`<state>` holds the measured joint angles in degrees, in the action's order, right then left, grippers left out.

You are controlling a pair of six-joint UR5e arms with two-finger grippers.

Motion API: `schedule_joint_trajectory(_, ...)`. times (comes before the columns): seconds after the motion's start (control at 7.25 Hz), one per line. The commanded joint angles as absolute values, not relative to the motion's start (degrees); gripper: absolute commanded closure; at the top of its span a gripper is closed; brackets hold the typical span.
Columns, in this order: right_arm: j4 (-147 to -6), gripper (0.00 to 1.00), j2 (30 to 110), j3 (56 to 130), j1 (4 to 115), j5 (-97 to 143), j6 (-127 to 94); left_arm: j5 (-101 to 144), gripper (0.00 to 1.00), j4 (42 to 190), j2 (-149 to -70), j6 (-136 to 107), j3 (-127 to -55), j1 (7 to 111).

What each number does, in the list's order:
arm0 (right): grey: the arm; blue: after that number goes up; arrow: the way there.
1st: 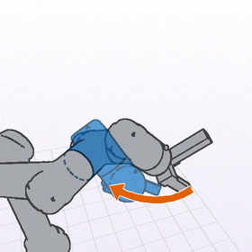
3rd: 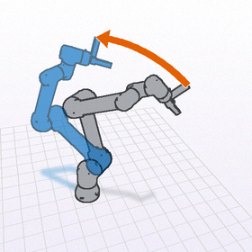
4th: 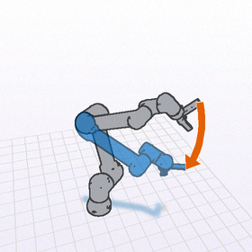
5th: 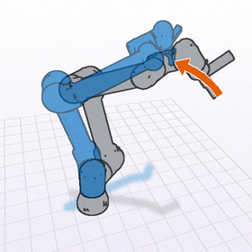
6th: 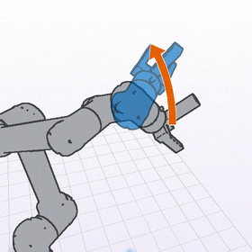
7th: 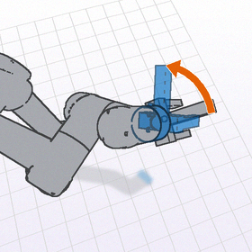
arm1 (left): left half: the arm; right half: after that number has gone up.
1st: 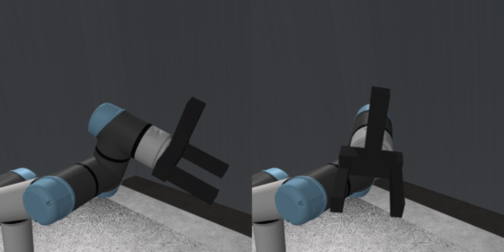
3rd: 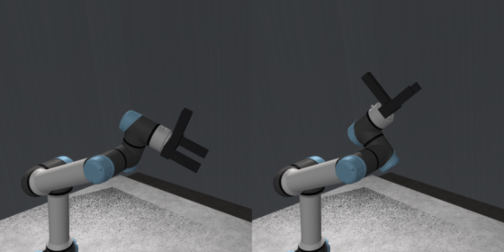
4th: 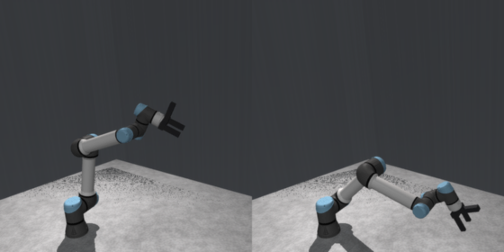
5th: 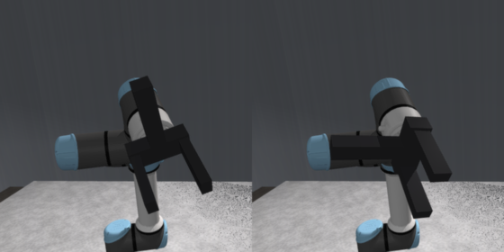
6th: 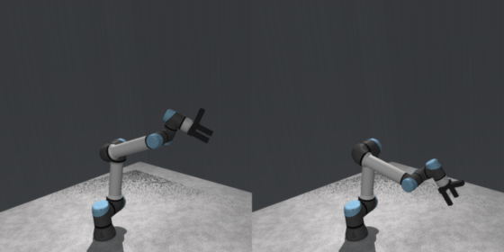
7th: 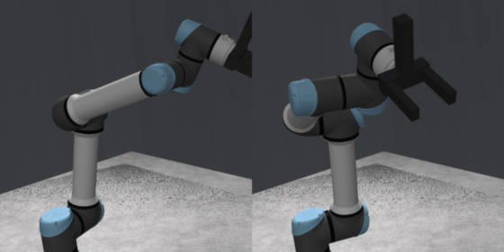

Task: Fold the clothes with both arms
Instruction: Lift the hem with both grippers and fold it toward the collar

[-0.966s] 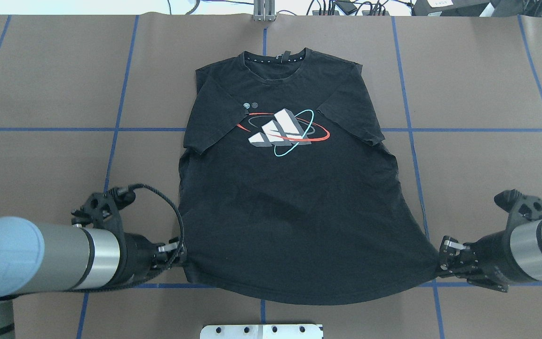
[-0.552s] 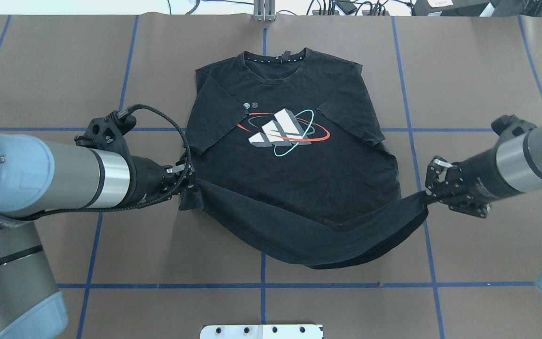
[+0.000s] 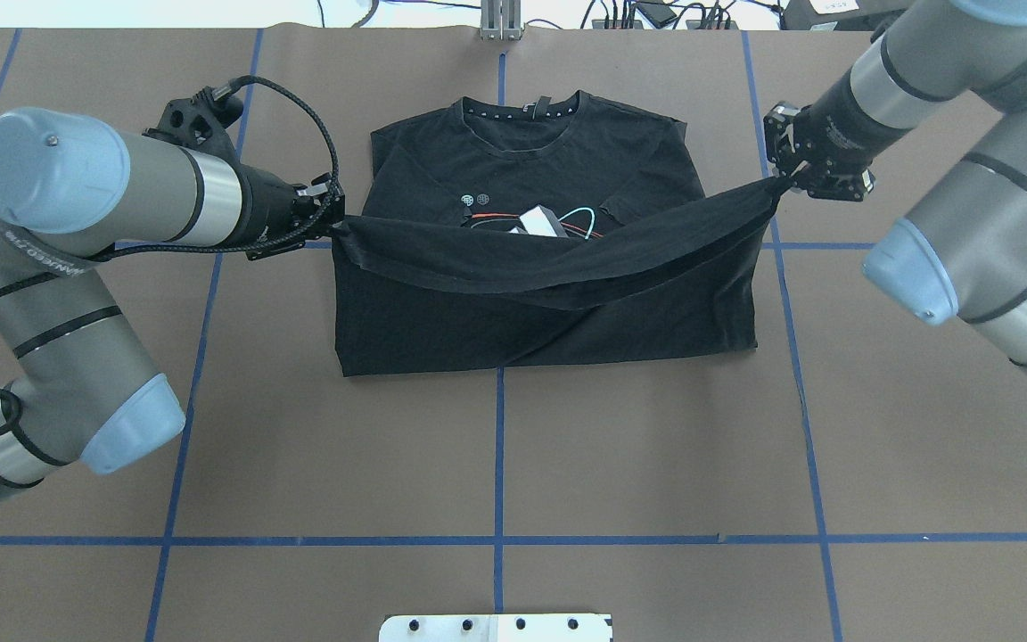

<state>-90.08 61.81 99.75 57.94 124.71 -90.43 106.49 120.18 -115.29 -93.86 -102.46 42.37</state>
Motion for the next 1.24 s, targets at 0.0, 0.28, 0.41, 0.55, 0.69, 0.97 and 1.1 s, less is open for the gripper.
schedule_joint_trajectory(0.0, -89.74, 1.00, 53.30, 86.89, 61.96, 124.63, -82.55, 106.61, 1.00, 128.45, -117.77, -93.34, -91.36, 44.74)
schedule_joint_trajectory(0.28, -87.04, 1.00, 50.02, 79.84, 61.27, 124.37, -82.27, 106.35, 1.00, 130.51, -123.28, -93.25, -82.58, 44.82)
schedule_joint_trajectory(0.41, -81.10, 1.00, 49.40, 75.45, 58.91, 123.67, -82.96, 106.26, 1.00, 133.30, -123.83, -93.25, -80.18, 45.00)
schedule_joint_trajectory(0.55, -78.95, 1.00, 48.35, 72.97, 58.80, 122.79, -83.14, 106.17, 1.00, 135.59, -124.01, -93.25, -77.29, 45.52)
schedule_joint_trajectory(0.69, -78.75, 1.00, 48.25, 72.08, 58.02, 121.48, -82.97, 105.65, 1.00, 139.10, -124.10, -93.25, -74.73, 45.70)
schedule_joint_trajectory(0.97, -75.96, 1.00, 46.59, 67.79, 56.78, 118.49, -82.97, 103.18, 1.00, 142.37, -124.97, -93.25, -71.03, 45.79)
schedule_joint_trajectory(1.1, -72.63, 1.00, 46.58, 65.59, 56.69, 117.78, -82.97, 103.10, 1.00, 142.56, -125.76, -93.16, -69.62, 45.97)
